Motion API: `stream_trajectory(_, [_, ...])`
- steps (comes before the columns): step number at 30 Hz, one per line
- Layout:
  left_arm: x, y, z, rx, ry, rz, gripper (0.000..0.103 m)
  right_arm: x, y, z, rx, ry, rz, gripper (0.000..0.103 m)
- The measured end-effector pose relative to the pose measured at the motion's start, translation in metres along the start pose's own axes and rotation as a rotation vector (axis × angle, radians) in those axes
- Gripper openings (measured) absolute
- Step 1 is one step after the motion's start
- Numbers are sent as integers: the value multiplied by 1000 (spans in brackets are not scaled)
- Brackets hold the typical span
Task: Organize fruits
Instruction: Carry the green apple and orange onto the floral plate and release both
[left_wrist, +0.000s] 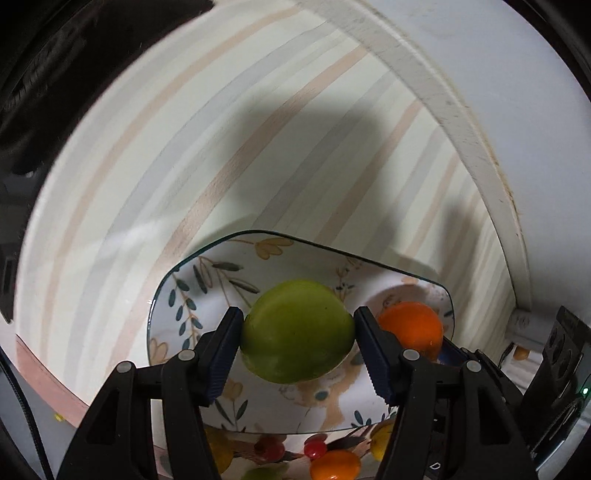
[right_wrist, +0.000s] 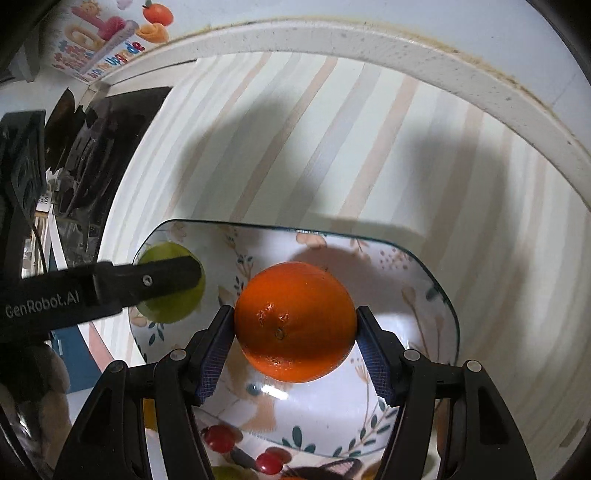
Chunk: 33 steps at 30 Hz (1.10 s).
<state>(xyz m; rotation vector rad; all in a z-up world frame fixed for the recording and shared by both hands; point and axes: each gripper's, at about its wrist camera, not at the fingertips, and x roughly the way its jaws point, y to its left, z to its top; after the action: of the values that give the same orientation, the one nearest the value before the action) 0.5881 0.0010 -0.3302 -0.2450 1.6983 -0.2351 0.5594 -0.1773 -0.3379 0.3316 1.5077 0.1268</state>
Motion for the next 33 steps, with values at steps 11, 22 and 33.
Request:
stream_trajectory(11, [9, -6, 6, -16, 34, 49, 60, 6, -3, 5, 16, 70, 34, 88])
stream_trajectory(22, [-35, -20, -12, 35, -111, 157, 89, -45, -5, -30, 5, 2, -124, 95])
stream_trajectory(33, [-85, -10, -103, 103, -293, 334, 89, -96, -6, -102, -1, -72, -159, 95])
